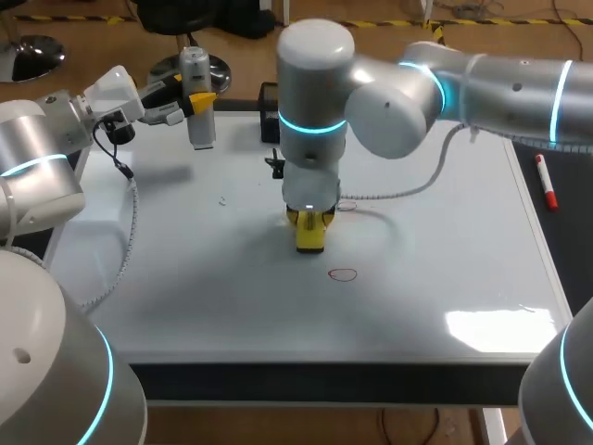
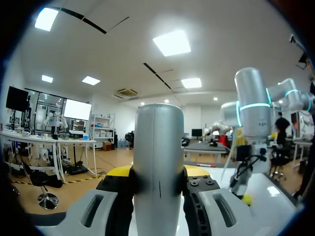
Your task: Pick up the inspection probe, press it on each red-marked spot on the whiteboard one by one, put down the probe, pick up the eraser, and wipe off all the red marks.
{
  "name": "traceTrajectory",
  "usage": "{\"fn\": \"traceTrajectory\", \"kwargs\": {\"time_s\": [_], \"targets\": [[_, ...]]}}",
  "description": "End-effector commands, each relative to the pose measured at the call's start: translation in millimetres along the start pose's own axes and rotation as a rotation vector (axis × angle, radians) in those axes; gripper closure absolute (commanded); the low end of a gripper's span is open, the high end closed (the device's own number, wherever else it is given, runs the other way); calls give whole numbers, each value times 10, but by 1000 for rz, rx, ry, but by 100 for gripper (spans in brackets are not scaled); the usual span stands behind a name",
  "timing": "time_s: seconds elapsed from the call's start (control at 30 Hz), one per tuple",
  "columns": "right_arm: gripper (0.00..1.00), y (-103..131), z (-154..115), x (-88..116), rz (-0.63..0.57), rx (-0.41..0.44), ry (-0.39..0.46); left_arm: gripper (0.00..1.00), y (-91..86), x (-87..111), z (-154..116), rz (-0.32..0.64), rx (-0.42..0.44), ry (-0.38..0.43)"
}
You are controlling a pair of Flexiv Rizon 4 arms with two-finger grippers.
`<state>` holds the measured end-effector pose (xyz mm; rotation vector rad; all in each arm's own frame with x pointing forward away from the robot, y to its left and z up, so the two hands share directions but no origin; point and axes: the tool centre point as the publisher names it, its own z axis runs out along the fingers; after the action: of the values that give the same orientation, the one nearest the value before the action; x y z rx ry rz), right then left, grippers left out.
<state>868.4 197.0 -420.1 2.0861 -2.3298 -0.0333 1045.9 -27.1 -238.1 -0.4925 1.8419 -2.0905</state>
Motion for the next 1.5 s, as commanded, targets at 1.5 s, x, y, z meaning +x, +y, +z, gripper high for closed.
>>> {"fn": "traceTrajectory", "kwargs": {"time_s": [1.5], "targets": [[100, -2023, -838, 2435, 450, -46, 40, 100, -7, 3, 8, 1, 1, -3]]}}
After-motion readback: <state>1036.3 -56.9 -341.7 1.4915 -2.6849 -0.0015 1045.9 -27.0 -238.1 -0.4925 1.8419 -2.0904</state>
